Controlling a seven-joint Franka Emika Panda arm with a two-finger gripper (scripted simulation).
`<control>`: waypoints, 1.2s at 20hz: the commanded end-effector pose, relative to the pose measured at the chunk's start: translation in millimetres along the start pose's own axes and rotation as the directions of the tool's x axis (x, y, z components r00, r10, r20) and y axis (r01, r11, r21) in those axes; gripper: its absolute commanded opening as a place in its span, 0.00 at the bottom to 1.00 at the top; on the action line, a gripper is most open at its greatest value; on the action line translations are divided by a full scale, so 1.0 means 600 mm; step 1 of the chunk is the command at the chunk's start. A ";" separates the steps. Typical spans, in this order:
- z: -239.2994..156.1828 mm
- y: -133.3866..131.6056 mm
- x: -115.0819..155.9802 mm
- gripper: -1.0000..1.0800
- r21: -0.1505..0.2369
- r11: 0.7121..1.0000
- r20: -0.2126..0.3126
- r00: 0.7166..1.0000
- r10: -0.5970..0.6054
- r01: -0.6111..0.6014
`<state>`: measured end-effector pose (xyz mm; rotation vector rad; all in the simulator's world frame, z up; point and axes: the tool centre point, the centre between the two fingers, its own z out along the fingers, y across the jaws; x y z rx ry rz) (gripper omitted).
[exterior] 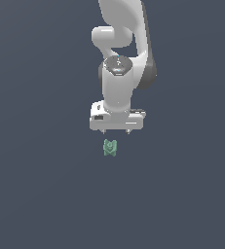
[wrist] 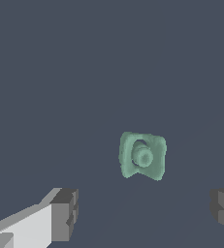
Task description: Pick up the object and move it to a goal position.
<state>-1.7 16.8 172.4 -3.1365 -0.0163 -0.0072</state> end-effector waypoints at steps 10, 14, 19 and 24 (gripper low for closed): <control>-0.008 -0.055 0.007 0.96 0.026 0.999 -0.024 0.999 -0.031 0.032; -0.010 -0.058 0.007 0.96 0.027 0.999 -0.026 0.999 -0.033 0.034; 0.010 -0.045 0.008 0.96 0.024 1.000 -0.021 1.000 -0.016 0.017; 0.060 -0.010 0.007 0.96 0.014 1.000 -0.011 1.000 0.027 -0.027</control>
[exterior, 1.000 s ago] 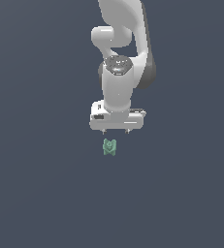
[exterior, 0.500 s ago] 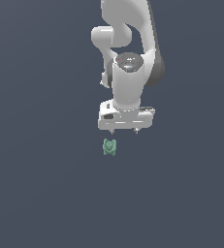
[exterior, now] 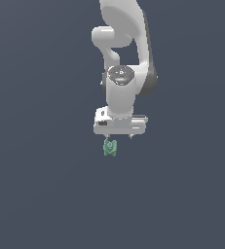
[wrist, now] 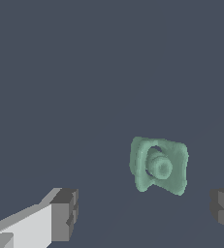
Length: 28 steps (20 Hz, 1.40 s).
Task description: Pick up the object and move it to a goal position.
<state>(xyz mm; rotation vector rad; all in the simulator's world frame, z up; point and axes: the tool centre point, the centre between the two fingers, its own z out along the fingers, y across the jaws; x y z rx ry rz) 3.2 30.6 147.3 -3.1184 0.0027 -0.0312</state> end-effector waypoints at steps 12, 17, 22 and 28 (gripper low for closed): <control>0.090 0.067 -0.011 0.96 -0.024 0.997 0.019 0.997 0.079 -0.078; 0.105 0.067 -0.012 0.96 -0.024 0.997 0.019 0.997 0.079 -0.078; 0.145 0.069 -0.014 0.96 -0.024 0.997 0.019 0.997 0.080 -0.079; 0.175 0.070 -0.014 0.96 -0.025 0.996 0.018 0.997 0.081 -0.080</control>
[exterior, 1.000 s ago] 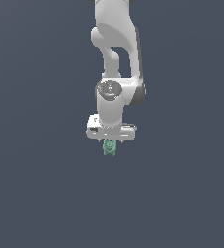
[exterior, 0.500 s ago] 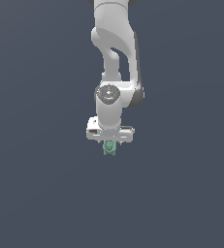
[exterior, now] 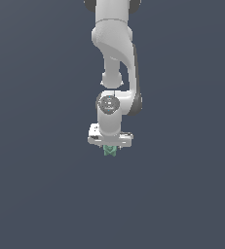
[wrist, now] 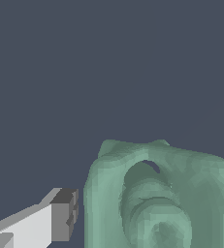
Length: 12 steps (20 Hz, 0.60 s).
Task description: Pick up the object and move it to a goal position.
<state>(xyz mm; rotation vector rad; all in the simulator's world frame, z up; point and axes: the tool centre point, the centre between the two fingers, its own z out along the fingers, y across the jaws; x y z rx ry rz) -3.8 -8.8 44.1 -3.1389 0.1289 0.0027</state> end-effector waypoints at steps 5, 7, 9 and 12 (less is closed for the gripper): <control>0.006 0.000 0.002 0.00 0.000 1.000 -0.002 1.000 0.000 0.000; 0.006 0.000 0.002 0.00 0.000 1.000 -0.002 1.000 0.000 0.000; 0.006 0.000 0.002 0.00 0.000 1.000 -0.002 1.000 0.000 0.000; 0.006 0.000 0.002 0.00 0.000 1.000 -0.002 1.000 0.000 0.000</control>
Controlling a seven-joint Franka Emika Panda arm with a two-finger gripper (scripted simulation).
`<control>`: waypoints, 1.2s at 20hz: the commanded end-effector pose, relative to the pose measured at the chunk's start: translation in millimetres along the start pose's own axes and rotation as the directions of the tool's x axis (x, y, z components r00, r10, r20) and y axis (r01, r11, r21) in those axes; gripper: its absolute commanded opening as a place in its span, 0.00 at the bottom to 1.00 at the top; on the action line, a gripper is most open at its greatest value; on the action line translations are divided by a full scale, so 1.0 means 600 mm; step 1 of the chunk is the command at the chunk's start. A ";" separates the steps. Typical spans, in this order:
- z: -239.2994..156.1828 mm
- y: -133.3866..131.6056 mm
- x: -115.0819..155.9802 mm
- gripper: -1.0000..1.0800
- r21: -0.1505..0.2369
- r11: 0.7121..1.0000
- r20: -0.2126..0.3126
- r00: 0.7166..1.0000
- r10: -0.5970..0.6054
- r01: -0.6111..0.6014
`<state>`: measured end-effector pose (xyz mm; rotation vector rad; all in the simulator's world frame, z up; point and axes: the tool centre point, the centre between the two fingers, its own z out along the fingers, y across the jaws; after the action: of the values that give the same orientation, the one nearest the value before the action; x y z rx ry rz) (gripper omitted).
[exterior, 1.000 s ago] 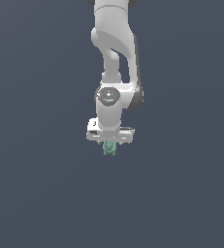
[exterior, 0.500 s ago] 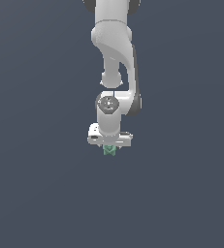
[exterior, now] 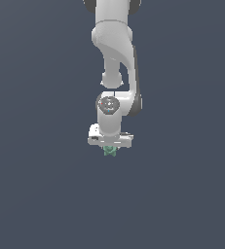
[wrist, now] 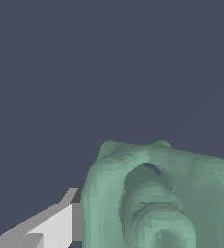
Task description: Pick up the object and move it to a goal position.
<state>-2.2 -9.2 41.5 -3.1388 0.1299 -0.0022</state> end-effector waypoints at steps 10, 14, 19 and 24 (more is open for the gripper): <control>-0.037 -0.049 -0.009 0.00 0.000 1.000 0.000 1.000 0.000 0.000; -0.078 -0.103 -0.017 0.00 -0.001 1.000 0.001 1.000 0.000 0.000; -0.133 -0.175 -0.027 0.00 -0.001 1.000 0.001 1.000 0.000 0.000; -0.167 -0.220 -0.032 0.00 -0.001 1.000 0.001 1.000 0.000 0.000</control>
<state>-10.2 117.2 136.5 -3.1391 0.1265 -0.0024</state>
